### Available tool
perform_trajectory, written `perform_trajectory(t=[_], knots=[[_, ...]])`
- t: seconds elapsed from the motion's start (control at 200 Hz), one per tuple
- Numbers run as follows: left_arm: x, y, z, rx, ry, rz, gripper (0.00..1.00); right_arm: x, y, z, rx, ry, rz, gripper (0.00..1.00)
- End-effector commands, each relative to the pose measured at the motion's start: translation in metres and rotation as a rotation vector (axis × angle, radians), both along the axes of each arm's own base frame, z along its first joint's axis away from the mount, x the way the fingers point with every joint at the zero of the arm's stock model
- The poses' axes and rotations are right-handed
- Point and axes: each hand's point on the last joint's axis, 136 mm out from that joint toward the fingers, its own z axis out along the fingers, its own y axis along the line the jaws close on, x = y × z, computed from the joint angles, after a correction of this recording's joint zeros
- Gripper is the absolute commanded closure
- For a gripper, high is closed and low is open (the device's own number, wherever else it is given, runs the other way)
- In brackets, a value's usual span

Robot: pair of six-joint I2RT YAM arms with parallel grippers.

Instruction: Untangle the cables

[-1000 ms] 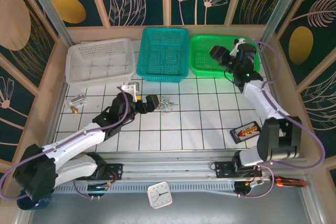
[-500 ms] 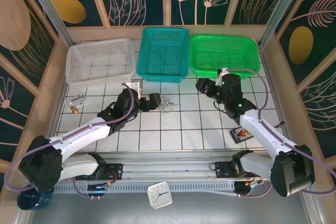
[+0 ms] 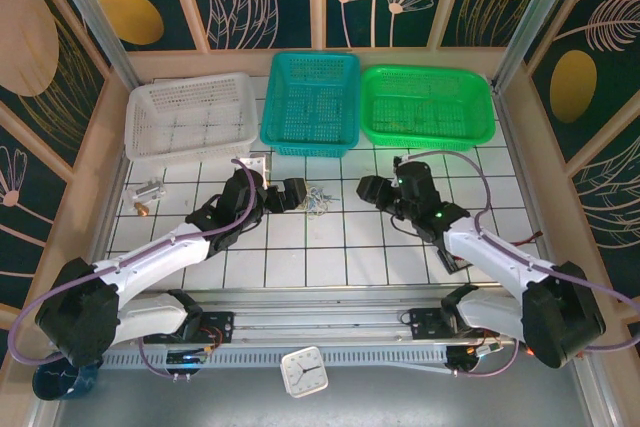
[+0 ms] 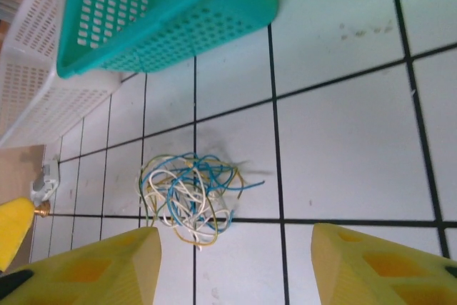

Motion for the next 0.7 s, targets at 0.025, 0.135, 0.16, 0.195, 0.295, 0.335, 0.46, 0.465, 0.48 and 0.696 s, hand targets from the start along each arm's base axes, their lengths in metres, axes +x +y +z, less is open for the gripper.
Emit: perform_trajectory(t=[0.025, 0.135, 0.16, 0.195, 0.295, 0.335, 0.46, 0.465, 0.48, 0.696], knots=[[0.006, -0.004, 0.007, 0.018, -0.034, -0.010, 0.01, 0.001, 0.012, -0.008, 0.028, 0.030, -0.029, 0.44], [0.007, -0.009, 0.012, 0.010, -0.050, -0.032, 0.01, 0.003, 0.023, -0.016, 0.043, 0.059, -0.033, 0.45], [0.007, -0.010, 0.013, 0.008, -0.053, -0.037, 0.01, 0.002, 0.025, -0.019, 0.048, 0.068, -0.035, 0.45], [0.007, -0.012, 0.015, 0.007, -0.058, -0.044, 0.01, 0.002, 0.028, -0.023, 0.056, 0.080, -0.038, 0.45], [0.009, -0.014, 0.018, 0.013, -0.069, -0.060, 0.01, 0.003, 0.035, -0.034, 0.083, 0.115, -0.054, 0.46], [0.009, -0.015, 0.019, 0.019, -0.073, -0.065, 0.01, 0.003, 0.038, -0.037, 0.095, 0.124, -0.056, 0.46], [0.012, -0.016, 0.016, 0.034, -0.075, -0.066, 0.01, 0.004, 0.049, -0.046, 0.105, 0.144, -0.051, 0.46], [0.012, -0.016, 0.016, 0.035, -0.074, -0.065, 0.01, 0.004, 0.049, -0.046, 0.104, 0.144, -0.050, 0.46], [0.012, -0.016, 0.015, 0.037, -0.073, -0.064, 0.01, 0.004, 0.051, -0.047, 0.104, 0.147, -0.048, 0.46], [0.020, -0.020, -0.001, 0.058, -0.039, -0.051, 0.01, 0.003, 0.063, -0.047, 0.094, 0.139, 0.012, 0.47]])
